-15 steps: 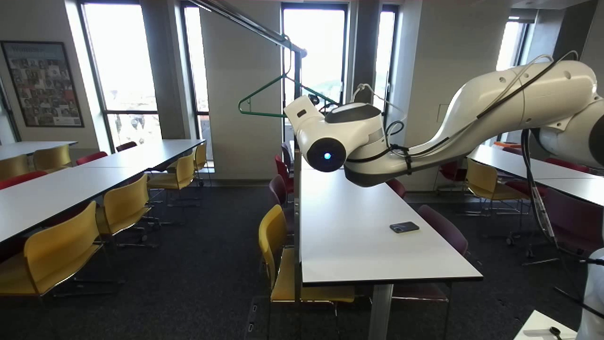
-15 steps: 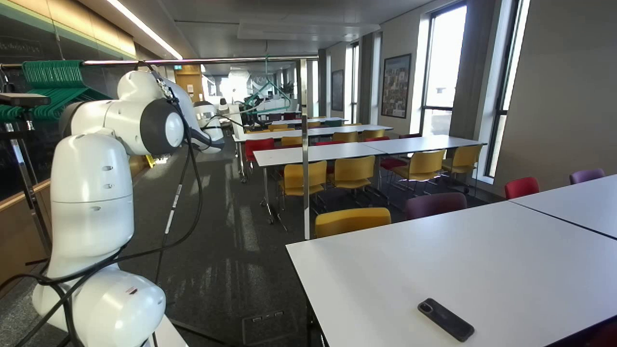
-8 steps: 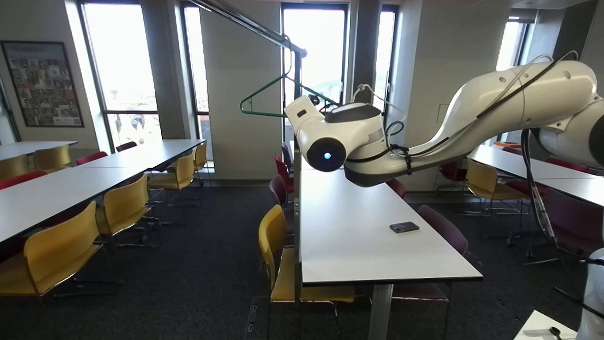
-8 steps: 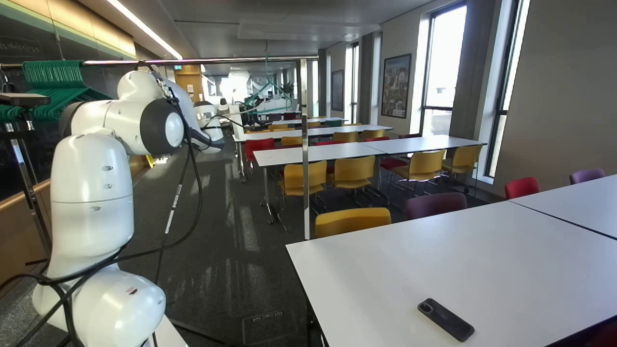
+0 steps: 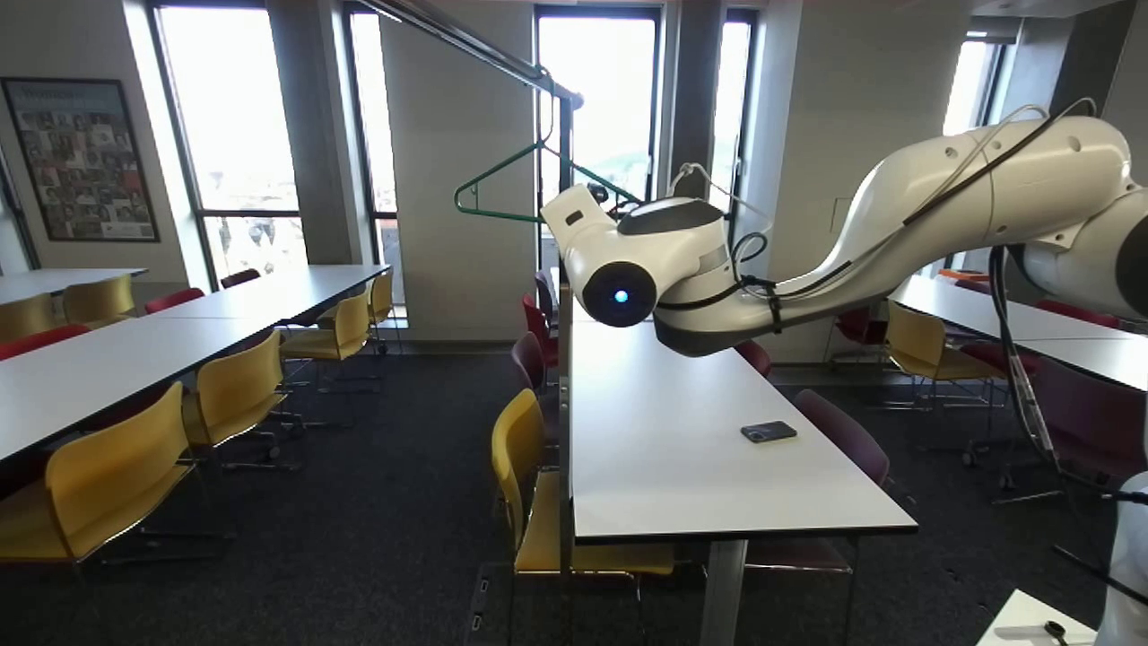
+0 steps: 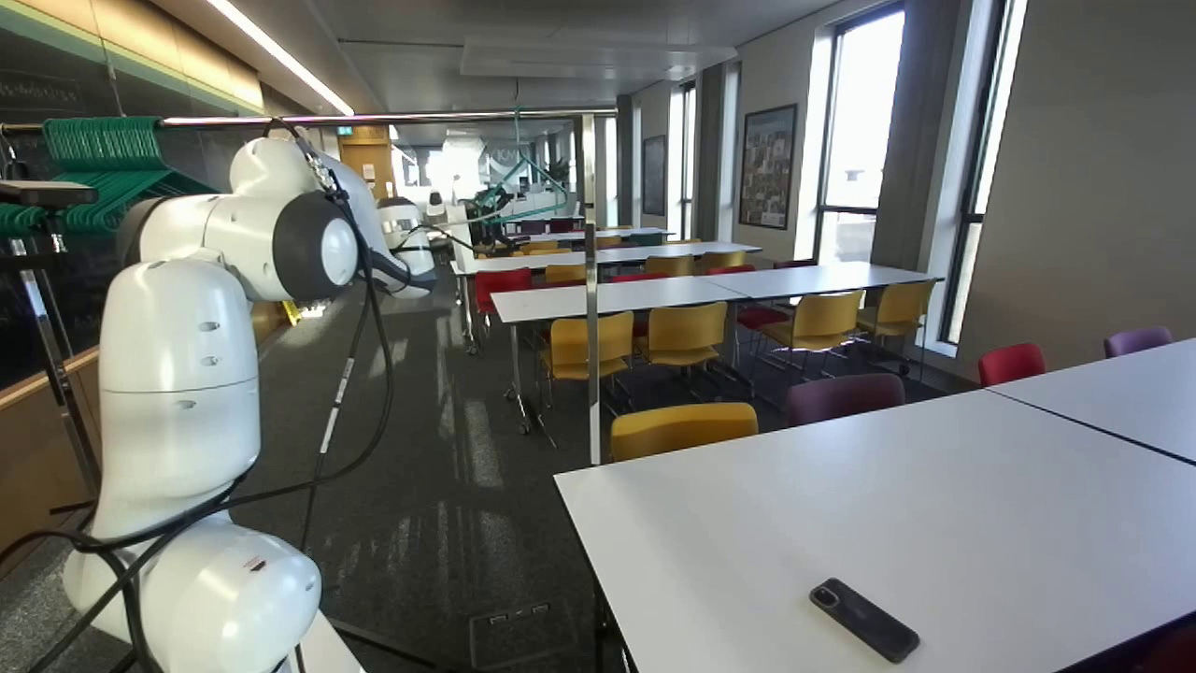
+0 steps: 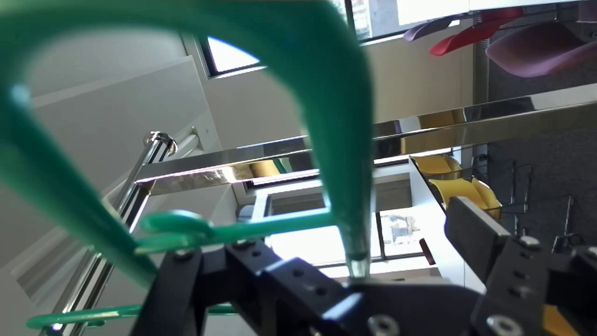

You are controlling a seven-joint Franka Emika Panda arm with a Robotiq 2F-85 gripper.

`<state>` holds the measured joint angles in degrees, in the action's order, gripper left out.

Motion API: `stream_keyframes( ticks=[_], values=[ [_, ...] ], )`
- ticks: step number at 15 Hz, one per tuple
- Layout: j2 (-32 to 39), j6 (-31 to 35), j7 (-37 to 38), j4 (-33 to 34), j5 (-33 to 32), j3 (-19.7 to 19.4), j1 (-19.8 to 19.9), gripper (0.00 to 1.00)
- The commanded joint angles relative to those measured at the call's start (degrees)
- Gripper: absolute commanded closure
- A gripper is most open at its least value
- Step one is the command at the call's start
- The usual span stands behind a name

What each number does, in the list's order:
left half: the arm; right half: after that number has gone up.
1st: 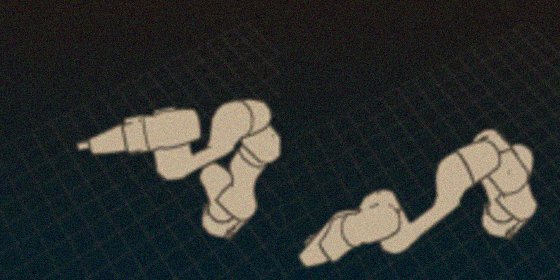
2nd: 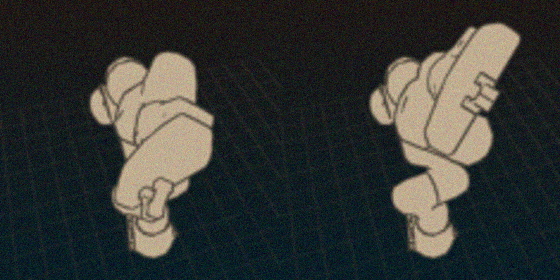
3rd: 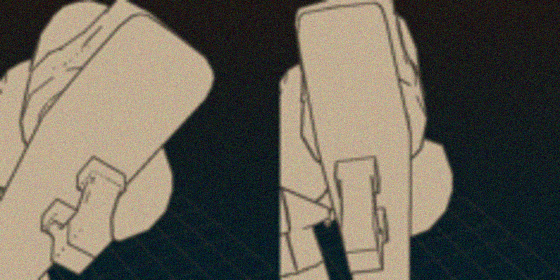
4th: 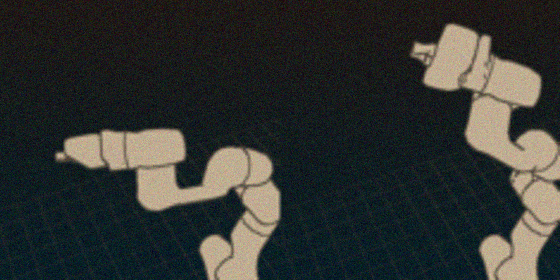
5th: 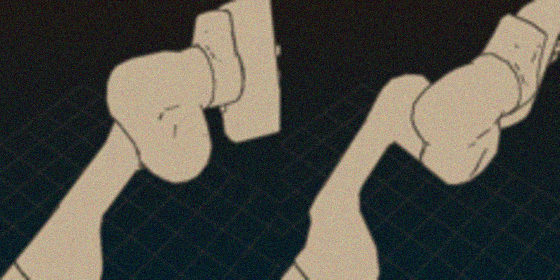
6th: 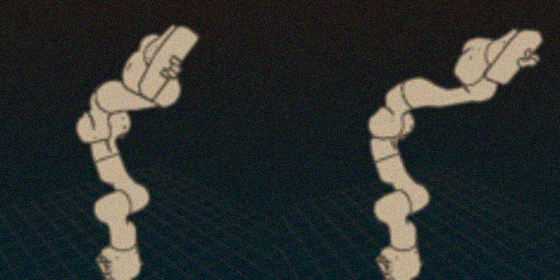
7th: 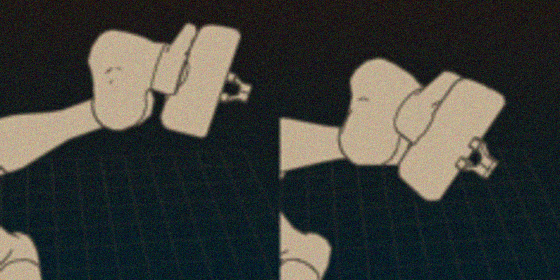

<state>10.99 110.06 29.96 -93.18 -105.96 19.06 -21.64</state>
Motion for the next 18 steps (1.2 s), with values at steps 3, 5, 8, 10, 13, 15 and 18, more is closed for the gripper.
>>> stream_keyframes(
  ticks=[3, 5, 8, 10, 13, 15, 18],
  values=[
    [0.3, 2.3, -0.9, 0.1, 0.2, 0.6, -0.5, 0.0],
    [0.5, 2.5, -1.0, 0.4, 0.1, 0.9, -0.7, 0.0],
    [0.8, 2.7, -1.1, 0.7, 0.0, 1.1, -1.2, 0.0],
    [0.8, 2.8, -1.1, 0.8, -0.1, 1.2, -1.4, 0.0],
    [0.7, 2.8, -1.0, 0.9, -0.1, 1.1, -1.4, 0.0],
    [0.5, 2.8, -1.0, 0.9, 0.0, 1.1, -1.3, 0.0],
    [0.0, 2.8, -0.4, 0.7, 0.3, 1.0, -1.0, 0.0]
  ],
)
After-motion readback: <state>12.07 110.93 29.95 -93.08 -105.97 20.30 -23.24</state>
